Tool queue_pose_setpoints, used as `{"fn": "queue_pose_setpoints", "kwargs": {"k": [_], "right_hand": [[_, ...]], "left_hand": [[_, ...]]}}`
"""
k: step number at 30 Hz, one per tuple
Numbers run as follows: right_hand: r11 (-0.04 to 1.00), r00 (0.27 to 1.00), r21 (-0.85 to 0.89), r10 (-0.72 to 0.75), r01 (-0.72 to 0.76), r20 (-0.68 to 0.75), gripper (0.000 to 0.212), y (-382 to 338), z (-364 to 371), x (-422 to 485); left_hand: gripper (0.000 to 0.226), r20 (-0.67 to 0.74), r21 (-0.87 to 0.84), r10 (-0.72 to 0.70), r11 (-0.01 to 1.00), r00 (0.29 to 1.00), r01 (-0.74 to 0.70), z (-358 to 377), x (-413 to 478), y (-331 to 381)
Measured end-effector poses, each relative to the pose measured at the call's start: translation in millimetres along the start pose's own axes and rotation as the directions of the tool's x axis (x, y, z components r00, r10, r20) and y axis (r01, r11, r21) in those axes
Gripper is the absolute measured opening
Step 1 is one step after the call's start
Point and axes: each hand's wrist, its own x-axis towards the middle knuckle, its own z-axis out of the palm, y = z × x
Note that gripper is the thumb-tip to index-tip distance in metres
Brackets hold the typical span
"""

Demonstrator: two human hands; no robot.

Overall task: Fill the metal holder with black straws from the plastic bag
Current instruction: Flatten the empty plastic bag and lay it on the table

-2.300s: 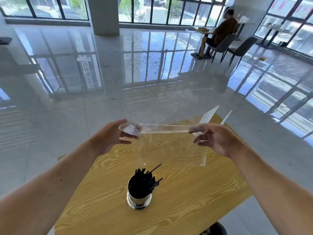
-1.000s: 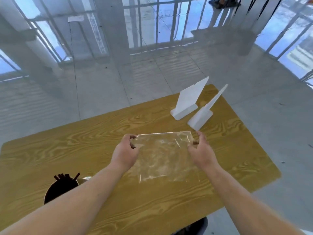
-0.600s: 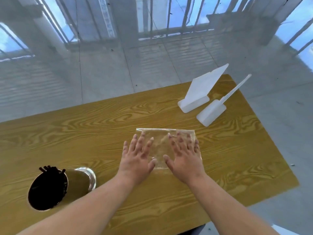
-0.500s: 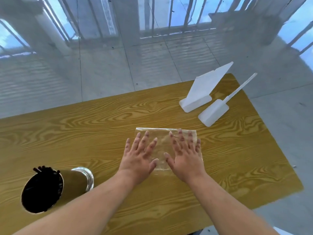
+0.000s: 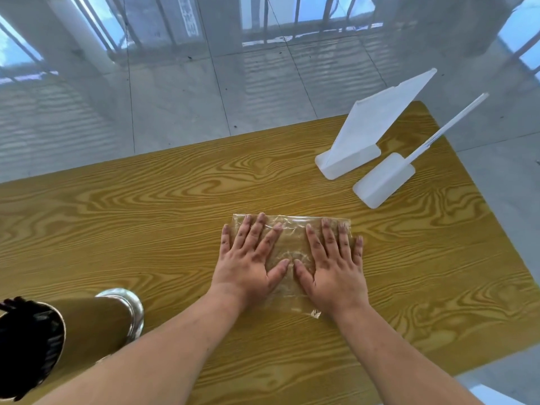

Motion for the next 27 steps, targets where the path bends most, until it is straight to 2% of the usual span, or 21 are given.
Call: {"fn": "queue_pose_setpoints", "kwargs": {"k": [23,27], "right_hand": [[1.000,0.999,-0.014,0.012,-0.011,0.047,0.080,-1.8,-4.1,2.8],[1.000,0.998,-0.018,0.015,-0.014,0.058,0.079,-2.8,-5.7,3.1]], "left_hand": [[0.077,-0.001,0.030,-0.010,0.999,1.000,0.010,-0.7,0.9,1.3],[0.076,0.035,0.040,-0.028,0.999,0.999,0.027,-2.8,1.8,2.2]]}}
